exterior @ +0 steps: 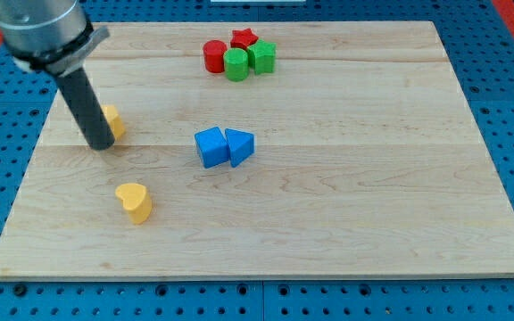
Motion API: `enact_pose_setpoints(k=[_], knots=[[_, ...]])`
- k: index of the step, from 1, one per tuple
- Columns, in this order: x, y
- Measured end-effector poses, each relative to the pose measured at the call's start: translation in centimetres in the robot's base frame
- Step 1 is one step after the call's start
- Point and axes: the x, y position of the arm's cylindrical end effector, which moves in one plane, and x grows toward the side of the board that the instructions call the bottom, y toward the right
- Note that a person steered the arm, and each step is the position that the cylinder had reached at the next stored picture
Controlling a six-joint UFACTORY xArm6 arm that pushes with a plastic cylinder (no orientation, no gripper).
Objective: Place the yellow hexagon at top left corner of the board
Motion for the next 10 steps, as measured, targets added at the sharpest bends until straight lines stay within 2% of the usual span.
enact_pose_setpoints(k=[2, 3, 4, 6, 7, 8, 10], knots=[[-9.0, -1.2], [-9.5, 1.0], [-13.0, 0.9], [-14.5, -0.4], [-11.3, -1.5], [-11.3, -3.5], [-18.6, -3.5]])
